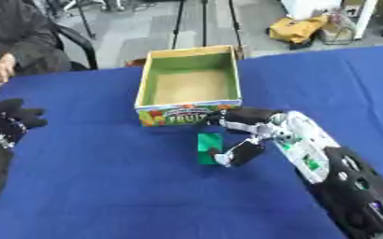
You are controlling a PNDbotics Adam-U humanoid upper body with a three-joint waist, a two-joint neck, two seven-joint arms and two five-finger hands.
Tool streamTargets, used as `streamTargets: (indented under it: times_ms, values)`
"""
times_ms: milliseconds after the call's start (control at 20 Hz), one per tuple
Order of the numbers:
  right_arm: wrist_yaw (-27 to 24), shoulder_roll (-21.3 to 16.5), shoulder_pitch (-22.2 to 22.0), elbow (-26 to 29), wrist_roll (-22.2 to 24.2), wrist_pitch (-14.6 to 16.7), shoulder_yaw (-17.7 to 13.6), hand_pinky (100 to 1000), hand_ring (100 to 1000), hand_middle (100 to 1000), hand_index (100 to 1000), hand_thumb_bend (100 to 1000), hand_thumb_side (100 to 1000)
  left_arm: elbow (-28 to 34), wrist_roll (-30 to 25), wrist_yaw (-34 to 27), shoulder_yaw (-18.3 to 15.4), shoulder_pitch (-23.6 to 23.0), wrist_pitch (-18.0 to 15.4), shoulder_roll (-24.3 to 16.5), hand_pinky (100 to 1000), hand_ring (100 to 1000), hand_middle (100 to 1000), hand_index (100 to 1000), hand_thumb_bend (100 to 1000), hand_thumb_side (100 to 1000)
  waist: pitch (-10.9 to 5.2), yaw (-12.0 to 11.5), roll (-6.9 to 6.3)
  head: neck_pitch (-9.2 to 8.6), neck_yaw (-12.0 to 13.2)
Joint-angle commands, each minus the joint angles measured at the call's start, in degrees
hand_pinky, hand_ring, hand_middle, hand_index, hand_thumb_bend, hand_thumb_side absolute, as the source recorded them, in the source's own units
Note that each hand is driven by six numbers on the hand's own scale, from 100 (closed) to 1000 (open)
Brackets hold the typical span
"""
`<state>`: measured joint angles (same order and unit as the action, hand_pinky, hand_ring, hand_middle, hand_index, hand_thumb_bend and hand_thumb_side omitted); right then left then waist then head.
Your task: Pick up objects on the table and place them in the box.
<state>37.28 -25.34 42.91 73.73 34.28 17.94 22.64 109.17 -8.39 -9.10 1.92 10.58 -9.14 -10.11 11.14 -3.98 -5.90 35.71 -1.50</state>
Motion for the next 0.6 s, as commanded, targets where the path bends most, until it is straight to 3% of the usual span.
streamTargets:
  times_ms: [50, 600]
  values:
    - [0.6, -0.3, 0.9, 0.0, -0.3, 0.2, -0.5, 1000, 949, 897, 975, 100, 417, 0.7, 0.0, 0.0, -0.1, 0.4, 0.0, -0.3, 764, 773, 568, 783, 718, 716, -0.71, -0.1, 0.25, -0.05, -0.2]
    - [1.8, -0.2, 0.5, -0.5, 1.1, 0.5, 0.1, 997, 916, 898, 981, 104, 455, 0.7, 0.1, 0.0, -0.1, 0.5, 0.1, -0.3, 763, 773, 568, 783, 720, 715, -0.63, -0.2, 0.39, -0.11, -0.3]
